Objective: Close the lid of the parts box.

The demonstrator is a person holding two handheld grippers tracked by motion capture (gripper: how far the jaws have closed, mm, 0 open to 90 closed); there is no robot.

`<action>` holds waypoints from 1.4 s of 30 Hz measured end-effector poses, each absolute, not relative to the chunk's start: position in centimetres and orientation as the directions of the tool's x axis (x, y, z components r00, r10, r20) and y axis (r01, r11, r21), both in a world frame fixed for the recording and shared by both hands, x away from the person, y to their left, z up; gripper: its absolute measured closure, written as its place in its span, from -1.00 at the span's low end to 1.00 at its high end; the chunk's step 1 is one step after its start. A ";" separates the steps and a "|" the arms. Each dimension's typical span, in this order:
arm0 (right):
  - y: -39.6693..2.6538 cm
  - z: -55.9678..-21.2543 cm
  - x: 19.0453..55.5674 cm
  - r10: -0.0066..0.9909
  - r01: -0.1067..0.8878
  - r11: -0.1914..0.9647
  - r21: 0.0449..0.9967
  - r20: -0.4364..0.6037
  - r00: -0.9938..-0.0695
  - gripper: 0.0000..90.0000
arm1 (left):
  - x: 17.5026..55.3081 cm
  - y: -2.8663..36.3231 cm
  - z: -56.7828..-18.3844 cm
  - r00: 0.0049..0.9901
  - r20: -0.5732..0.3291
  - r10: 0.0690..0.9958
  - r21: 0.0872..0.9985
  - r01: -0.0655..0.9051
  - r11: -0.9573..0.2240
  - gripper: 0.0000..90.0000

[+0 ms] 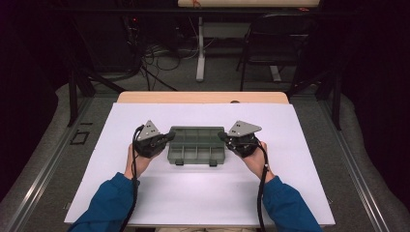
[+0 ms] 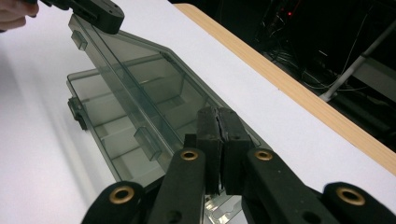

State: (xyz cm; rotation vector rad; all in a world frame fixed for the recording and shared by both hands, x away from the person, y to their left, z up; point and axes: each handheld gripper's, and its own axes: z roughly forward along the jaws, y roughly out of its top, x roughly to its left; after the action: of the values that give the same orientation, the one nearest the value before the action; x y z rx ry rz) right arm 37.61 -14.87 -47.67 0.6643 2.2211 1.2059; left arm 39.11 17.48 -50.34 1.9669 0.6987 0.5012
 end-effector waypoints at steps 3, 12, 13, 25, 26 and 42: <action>-14.8 -47.9 37.6 0.626 0.174 0.490 0.854 -0.205 -0.752 0.98 | 39.0 17.5 -50.4 0.753 0.059 0.656 0.885 0.265 -0.384 1.00; -14.8 -48.6 37.5 0.616 0.193 0.509 0.839 -0.198 -0.762 0.98 | 39.0 17.2 -50.7 0.758 0.061 0.649 0.881 0.265 -0.392 1.00; -14.8 -48.6 37.5 0.615 0.194 0.511 0.837 -0.198 -0.763 0.98 | 39.0 17.2 -50.8 0.760 0.063 0.647 0.879 0.264 -0.396 1.00; -14.3 -49.3 37.4 0.594 0.209 0.544 0.813 -0.197 -0.780 0.98 | 39.0 17.2 -51.5 0.764 0.052 0.643 0.868 0.283 -0.407 1.00; -14.3 -49.4 37.4 0.593 0.207 0.546 0.812 -0.199 -0.780 0.98 | 38.9 17.2 -51.5 0.765 0.054 0.642 0.867 0.283 -0.409 1.00; -13.8 -50.4 37.6 0.583 0.228 0.571 0.788 -0.194 -0.789 1.00 | 38.8 16.8 -52.3 0.770 0.048 0.637 0.852 0.302 -0.429 1.00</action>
State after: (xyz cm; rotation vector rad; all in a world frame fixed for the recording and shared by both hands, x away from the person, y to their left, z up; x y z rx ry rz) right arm 37.58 -13.79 -50.43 0.6522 2.3692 1.0993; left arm 38.82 16.82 -52.29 2.0367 0.7026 0.4569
